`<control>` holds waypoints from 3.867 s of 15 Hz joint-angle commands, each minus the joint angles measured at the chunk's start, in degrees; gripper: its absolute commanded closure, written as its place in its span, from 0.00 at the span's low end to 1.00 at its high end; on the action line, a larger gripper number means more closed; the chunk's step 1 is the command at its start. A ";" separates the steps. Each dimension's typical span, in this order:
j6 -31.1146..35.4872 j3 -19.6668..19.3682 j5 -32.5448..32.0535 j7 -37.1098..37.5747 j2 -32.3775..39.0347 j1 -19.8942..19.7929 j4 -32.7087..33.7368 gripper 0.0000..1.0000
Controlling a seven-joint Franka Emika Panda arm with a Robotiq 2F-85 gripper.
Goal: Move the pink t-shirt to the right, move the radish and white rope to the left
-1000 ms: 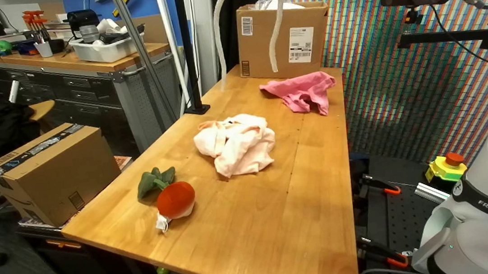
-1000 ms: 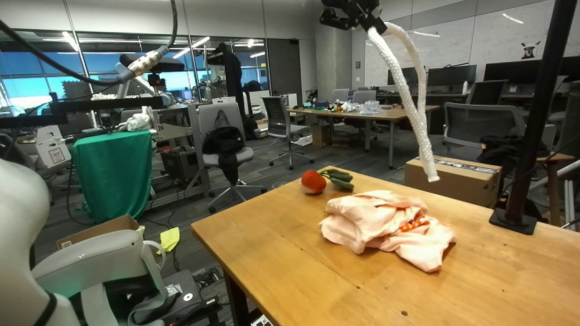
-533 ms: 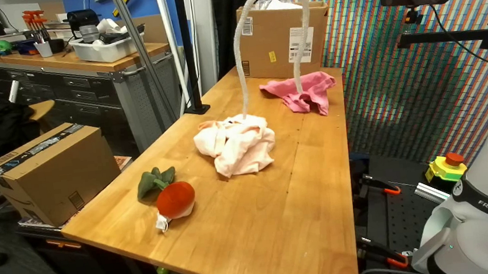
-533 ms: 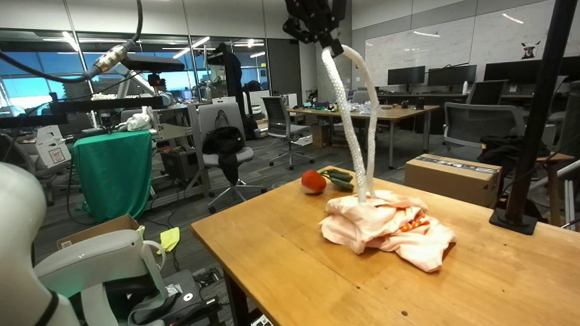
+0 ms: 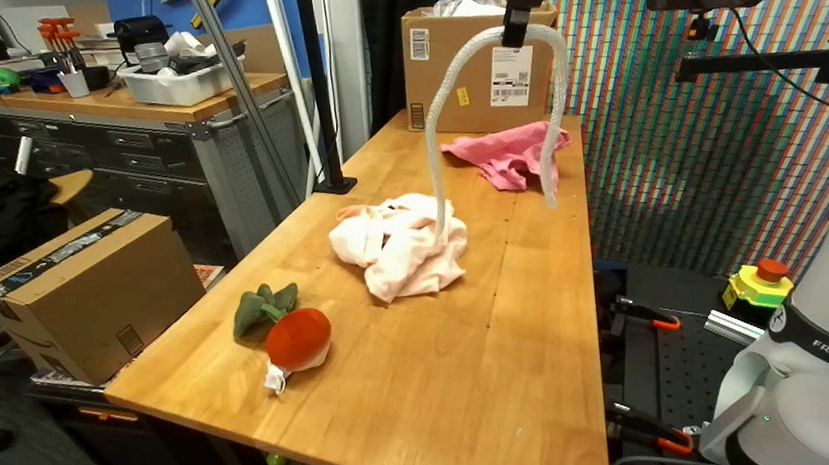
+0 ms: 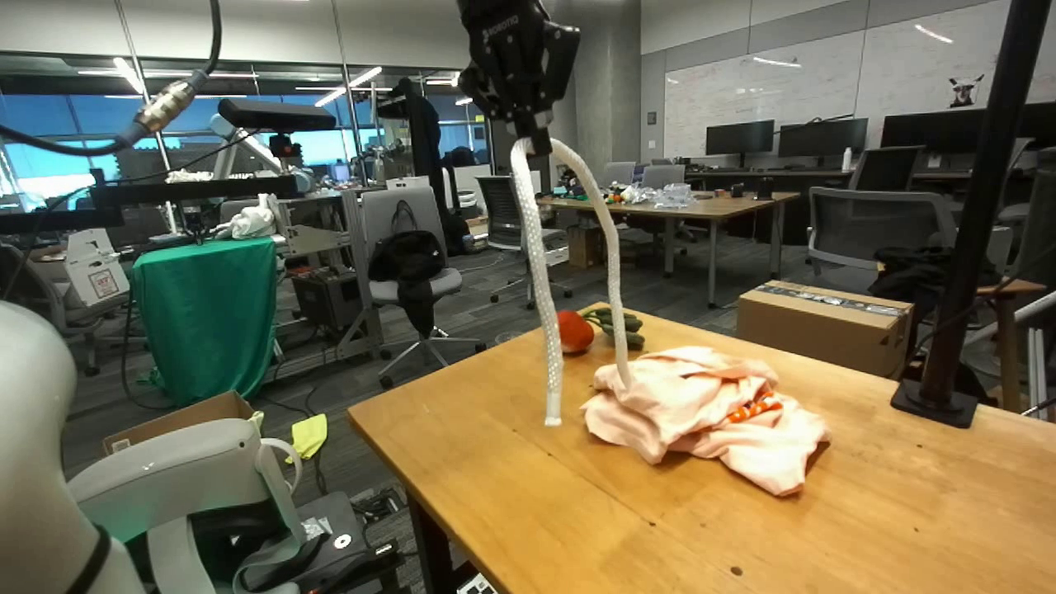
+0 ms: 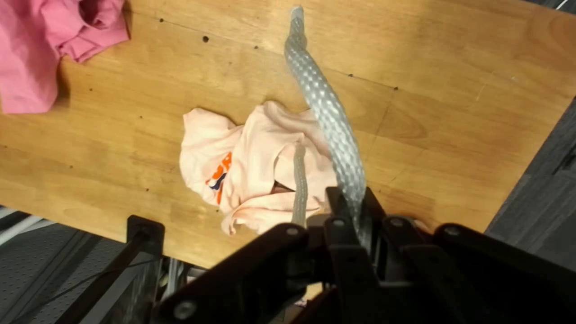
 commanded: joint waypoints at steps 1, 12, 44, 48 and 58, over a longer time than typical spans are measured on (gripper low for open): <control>-0.82 -1.07 3.09 -3.99 -0.94 1.90 -2.52 0.92; -2.62 -0.34 2.83 -7.25 -7.23 3.86 -2.56 0.92; 5.29 2.83 27.74 -28.57 8.25 14.83 -1.13 0.92; 7.03 2.03 31.30 -28.07 10.17 13.85 -1.06 0.92; -1.59 0.31 38.94 -29.51 11.72 11.21 -3.44 0.92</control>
